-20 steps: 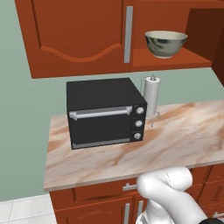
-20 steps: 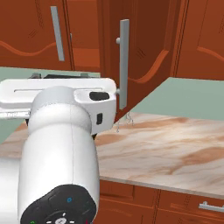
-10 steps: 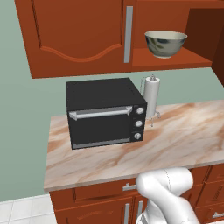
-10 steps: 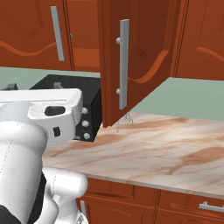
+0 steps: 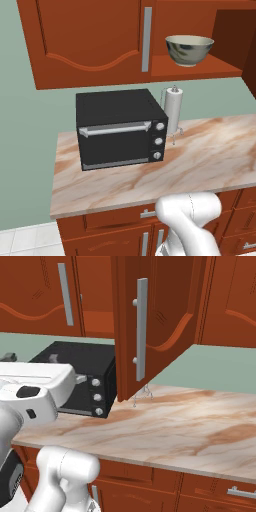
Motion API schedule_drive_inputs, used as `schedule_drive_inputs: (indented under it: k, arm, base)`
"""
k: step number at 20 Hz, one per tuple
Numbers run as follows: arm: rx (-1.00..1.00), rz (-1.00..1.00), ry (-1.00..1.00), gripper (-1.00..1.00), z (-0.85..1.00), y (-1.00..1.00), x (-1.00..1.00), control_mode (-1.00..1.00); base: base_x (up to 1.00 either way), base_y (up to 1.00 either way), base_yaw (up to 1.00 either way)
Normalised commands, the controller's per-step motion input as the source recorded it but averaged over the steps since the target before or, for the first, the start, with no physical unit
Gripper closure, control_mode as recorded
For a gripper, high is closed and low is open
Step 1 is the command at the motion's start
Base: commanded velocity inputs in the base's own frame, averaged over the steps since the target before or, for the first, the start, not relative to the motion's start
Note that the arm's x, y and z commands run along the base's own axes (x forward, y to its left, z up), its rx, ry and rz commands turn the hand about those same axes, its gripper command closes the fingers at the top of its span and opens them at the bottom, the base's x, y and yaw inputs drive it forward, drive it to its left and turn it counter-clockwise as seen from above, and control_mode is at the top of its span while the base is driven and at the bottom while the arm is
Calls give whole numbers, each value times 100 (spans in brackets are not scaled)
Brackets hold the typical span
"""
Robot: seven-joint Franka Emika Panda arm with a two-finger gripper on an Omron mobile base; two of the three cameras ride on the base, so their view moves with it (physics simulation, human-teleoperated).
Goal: Move the bowls from the cabinet to the plates on the dining table.
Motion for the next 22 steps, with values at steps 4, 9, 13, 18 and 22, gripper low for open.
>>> schedule_drive_inputs:
  k: [4, 9, 13, 18, 22]
  arm:
    - [-5, -19, -3, -100, -1, 23, 16, -100]
    - [-5, -20, 0, -100, 0, 19, 16, -100]
    - [-4, -21, 0, -100, -2, 16, 14, -100]
    - [-3, -22, 0, -100, -6, 13, 11, -100]
    - [0, -22, 0, -100, -16, 10, 9, -100]
  base:
    - [0, 0, 0]
    - [0, 0, 0]
    - [0, 0, 0]
    - [0, 0, 0]
    - [0, 0, 0]
